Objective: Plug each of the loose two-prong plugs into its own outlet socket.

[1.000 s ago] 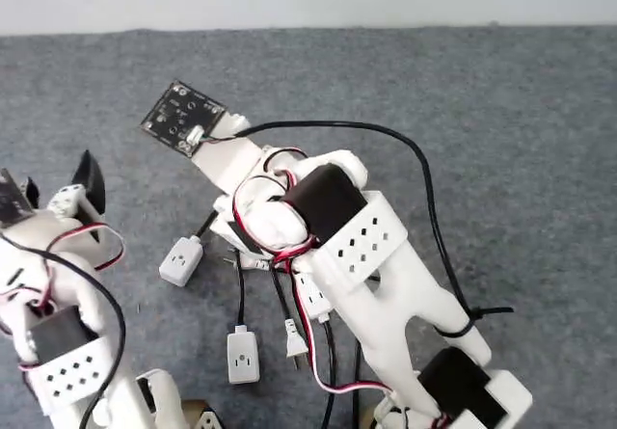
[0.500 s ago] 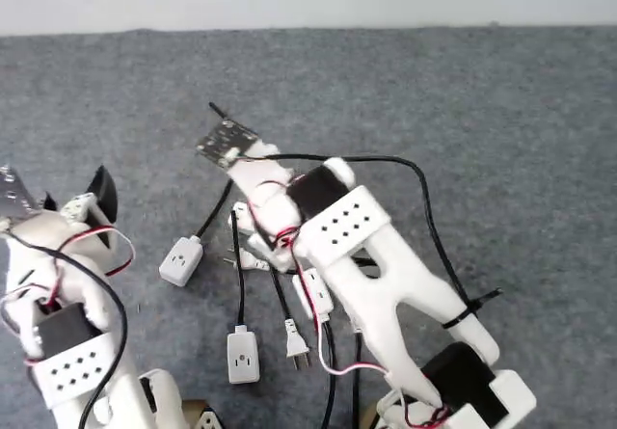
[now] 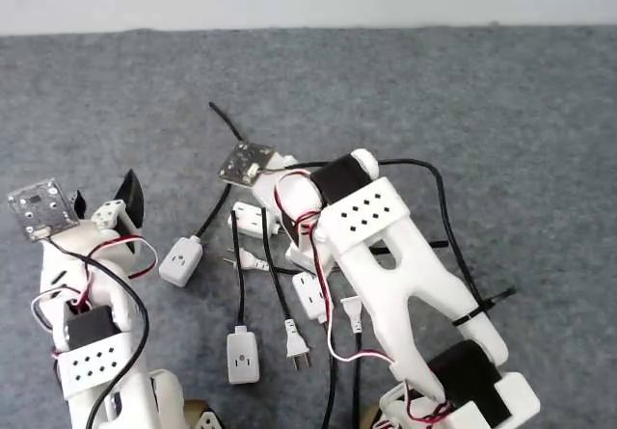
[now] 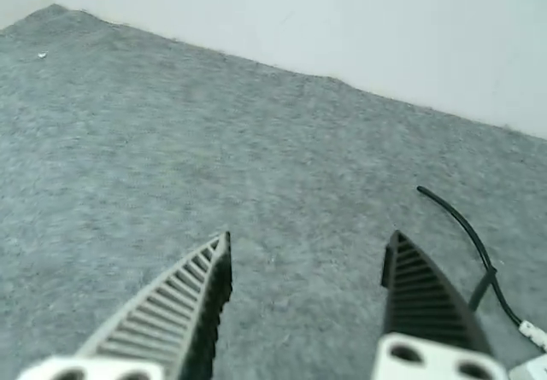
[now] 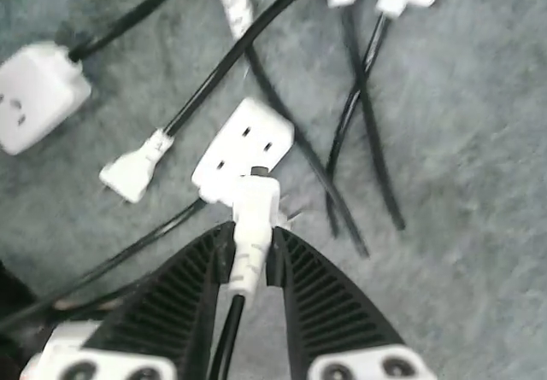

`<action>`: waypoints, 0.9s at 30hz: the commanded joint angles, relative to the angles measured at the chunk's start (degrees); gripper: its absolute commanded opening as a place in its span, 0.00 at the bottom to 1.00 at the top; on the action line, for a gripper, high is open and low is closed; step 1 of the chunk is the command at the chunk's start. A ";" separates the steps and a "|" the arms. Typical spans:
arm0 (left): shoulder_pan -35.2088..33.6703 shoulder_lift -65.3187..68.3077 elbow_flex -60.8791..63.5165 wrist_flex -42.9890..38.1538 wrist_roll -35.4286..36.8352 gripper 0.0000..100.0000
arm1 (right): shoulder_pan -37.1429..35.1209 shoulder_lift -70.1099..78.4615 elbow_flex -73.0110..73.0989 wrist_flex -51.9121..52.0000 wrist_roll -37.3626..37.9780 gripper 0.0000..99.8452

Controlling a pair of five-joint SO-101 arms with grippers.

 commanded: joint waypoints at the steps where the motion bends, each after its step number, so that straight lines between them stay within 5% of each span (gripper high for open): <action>1: 0.53 0.18 -0.22 -3.25 -2.81 0.28 | -0.40 -2.68 0.79 2.24 0.88 0.01; 9: 0.79 0.09 1.19 -5.54 -3.16 0.28 | -0.84 -2.07 2.11 3.56 1.67 0.01; 27: 0.70 0.18 1.27 -5.71 -3.34 0.28 | -4.00 -2.07 7.82 -5.49 25.32 0.01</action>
